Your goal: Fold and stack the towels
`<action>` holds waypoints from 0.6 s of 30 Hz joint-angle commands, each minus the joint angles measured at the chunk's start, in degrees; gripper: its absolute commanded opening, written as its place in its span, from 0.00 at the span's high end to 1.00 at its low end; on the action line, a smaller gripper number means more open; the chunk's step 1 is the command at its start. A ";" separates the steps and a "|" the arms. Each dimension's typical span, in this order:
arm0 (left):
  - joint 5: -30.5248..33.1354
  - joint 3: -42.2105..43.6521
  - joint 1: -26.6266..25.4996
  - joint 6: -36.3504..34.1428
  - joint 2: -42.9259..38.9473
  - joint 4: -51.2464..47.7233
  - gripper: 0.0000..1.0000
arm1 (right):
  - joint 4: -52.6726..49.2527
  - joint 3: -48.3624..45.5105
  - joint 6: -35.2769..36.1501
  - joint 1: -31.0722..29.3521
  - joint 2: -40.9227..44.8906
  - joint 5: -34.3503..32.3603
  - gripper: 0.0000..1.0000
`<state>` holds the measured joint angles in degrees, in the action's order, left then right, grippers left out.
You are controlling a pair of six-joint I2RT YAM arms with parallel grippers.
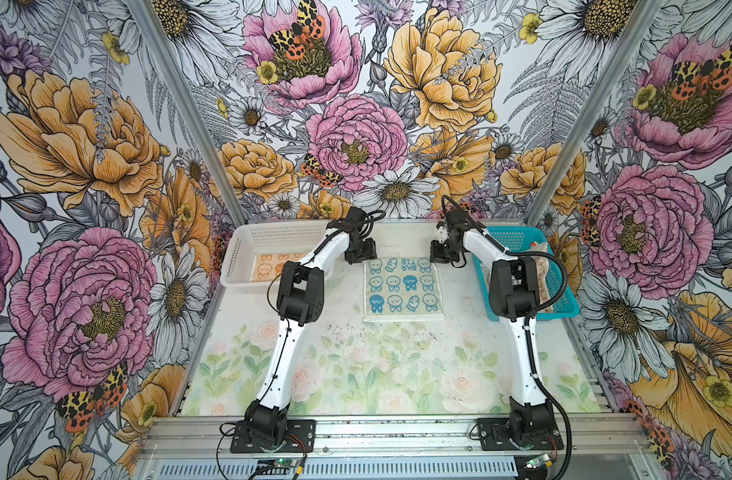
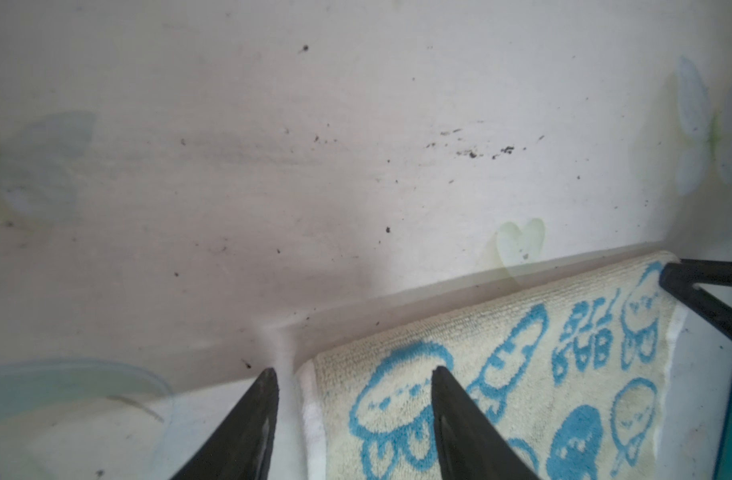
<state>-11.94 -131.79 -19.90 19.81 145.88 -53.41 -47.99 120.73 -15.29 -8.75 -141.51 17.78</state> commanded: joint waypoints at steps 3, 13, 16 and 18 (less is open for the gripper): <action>0.85 -0.30 0.23 -1.15 1.50 -0.47 0.52 | -1.94 -0.22 1.22 0.32 -0.43 -0.91 1.00; 2.04 -0.17 0.59 -1.97 2.89 -0.48 0.65 | -1.94 -1.14 1.53 0.40 -0.08 -0.78 1.00; 2.35 -0.49 0.65 -2.25 3.37 -0.47 0.71 | -1.90 -1.21 1.59 0.52 -0.01 -0.82 1.00; 2.40 -0.24 0.83 -2.45 3.51 -0.47 0.78 | -1.92 -1.22 1.64 0.49 0.06 -0.74 1.00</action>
<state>-11.05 -131.79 -19.62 18.41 146.91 -53.36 -47.97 120.64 -14.83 -8.62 -141.51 17.80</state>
